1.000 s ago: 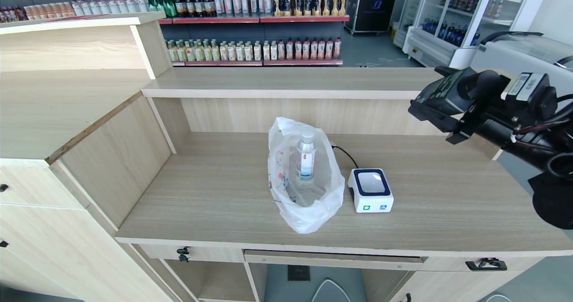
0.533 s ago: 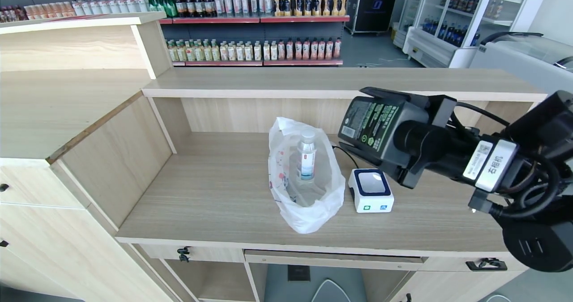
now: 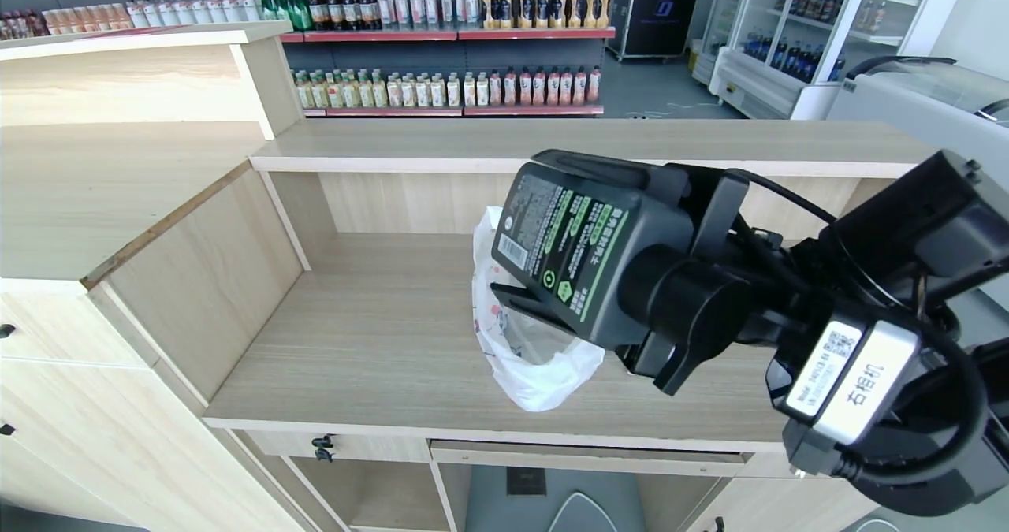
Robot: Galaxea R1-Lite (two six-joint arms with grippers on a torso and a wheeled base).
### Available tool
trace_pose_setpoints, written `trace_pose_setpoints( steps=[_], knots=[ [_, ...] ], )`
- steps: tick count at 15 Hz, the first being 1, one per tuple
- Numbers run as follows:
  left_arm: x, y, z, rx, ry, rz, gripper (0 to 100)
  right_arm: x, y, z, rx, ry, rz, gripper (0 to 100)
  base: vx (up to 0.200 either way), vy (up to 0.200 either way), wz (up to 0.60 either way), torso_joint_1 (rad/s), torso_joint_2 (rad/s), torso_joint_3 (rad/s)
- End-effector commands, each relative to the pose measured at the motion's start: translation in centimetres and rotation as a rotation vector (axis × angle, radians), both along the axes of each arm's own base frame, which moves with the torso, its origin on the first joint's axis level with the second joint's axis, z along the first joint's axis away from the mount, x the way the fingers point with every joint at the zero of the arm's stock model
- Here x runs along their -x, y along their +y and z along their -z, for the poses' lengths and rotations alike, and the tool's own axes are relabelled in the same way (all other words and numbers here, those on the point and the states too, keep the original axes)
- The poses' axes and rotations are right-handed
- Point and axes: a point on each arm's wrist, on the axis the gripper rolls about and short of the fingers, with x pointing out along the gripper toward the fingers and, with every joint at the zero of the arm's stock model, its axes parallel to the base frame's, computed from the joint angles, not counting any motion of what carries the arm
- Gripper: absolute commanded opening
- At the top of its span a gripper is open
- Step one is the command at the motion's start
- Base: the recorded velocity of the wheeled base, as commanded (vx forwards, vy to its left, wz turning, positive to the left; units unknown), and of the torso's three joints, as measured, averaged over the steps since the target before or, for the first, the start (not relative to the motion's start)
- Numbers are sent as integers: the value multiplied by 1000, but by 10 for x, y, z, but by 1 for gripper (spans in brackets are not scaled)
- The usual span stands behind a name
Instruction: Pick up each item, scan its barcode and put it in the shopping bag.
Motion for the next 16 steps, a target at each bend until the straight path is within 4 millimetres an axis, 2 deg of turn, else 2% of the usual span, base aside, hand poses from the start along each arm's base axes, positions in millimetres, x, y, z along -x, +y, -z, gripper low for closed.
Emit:
trace_pose_setpoints(
  steps=[1,10,14,16],
  knots=[
    [0,0,0,0,0,-1,100,1,18,7,9,0,-38,0,0,0,0,0,0,0],
    [0,0,0,0,0,-1,100,-17,52,7,-21,-4,-76,0,0,0,0,0,0,0],
    [0,0,0,0,0,-1,100,-15,86,15,-44,1,-113,0,0,0,0,0,0,0],
    [0,0,0,0,0,-1,100,-14,91,18,-42,1,-123,0,0,0,0,0,0,0]
  ],
)
